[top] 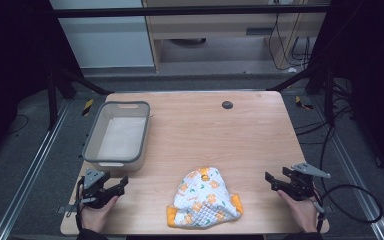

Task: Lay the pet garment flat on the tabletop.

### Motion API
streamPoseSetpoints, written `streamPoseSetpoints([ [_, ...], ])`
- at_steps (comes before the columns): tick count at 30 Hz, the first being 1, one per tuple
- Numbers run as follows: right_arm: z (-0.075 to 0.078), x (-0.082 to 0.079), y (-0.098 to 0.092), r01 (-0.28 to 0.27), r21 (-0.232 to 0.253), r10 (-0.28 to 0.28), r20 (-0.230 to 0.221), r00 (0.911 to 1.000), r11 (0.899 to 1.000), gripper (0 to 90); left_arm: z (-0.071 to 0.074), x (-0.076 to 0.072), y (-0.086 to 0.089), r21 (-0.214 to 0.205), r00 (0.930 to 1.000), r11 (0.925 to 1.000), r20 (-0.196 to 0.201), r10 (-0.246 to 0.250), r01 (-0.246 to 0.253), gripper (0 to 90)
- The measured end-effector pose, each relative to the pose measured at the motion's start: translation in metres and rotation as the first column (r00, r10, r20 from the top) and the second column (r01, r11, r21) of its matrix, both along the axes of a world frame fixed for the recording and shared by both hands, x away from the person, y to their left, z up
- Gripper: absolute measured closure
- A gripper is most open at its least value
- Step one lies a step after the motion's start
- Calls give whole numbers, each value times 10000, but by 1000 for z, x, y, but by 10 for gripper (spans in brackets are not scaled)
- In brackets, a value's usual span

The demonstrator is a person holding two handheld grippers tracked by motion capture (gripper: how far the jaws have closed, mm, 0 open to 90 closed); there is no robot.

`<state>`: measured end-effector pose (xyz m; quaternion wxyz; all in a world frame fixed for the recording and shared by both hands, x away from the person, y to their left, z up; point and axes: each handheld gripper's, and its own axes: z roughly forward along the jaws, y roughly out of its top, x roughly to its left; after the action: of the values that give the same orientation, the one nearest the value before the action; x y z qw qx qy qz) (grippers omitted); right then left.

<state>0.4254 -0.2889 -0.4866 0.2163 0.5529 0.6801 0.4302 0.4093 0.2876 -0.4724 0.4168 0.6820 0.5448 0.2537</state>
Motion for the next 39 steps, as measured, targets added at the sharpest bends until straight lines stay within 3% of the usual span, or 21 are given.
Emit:
streamPoseSetpoints([
  [4,2,-4,3,-279,399,273,150,9995,9988,269,1,-3,-6,-174,9995,9994,-98,-285,284,298],
  [7,5,-7,7,-481,345,469,347,9983,9982,293,4,-7,-11,-339,9978,9972,22,-662,663,328],
  [11,9,-7,12,-624,300,607,540,9967,9976,328,7,-11,-17,-278,9946,9943,182,-1021,1026,339],
  [15,15,-6,17,-1293,346,1267,684,9896,9910,387,12,-12,-25,28,9894,9905,469,-1373,1374,360],
  [22,30,-3,17,-1181,527,1125,996,9886,9916,397,29,-10,-29,111,9857,9896,874,-1439,1435,355],
  [26,45,4,17,-1191,817,1082,1264,9861,9895,397,45,-1,-41,144,9804,9848,929,-1735,1729,355],
  [32,68,13,25,-1350,772,1206,1668,9786,9878,392,66,13,-63,51,9705,9778,1214,-2084,2094,348],
  [37,75,20,38,-1607,857,1432,1812,9730,9833,385,68,23,-78,-433,9681,9735,1239,-2178,2245,348],
  [39,73,21,43,-1714,865,1536,1818,9713,9814,392,64,25,-82,-453,9691,9718,987,-2260,2313,349],
])
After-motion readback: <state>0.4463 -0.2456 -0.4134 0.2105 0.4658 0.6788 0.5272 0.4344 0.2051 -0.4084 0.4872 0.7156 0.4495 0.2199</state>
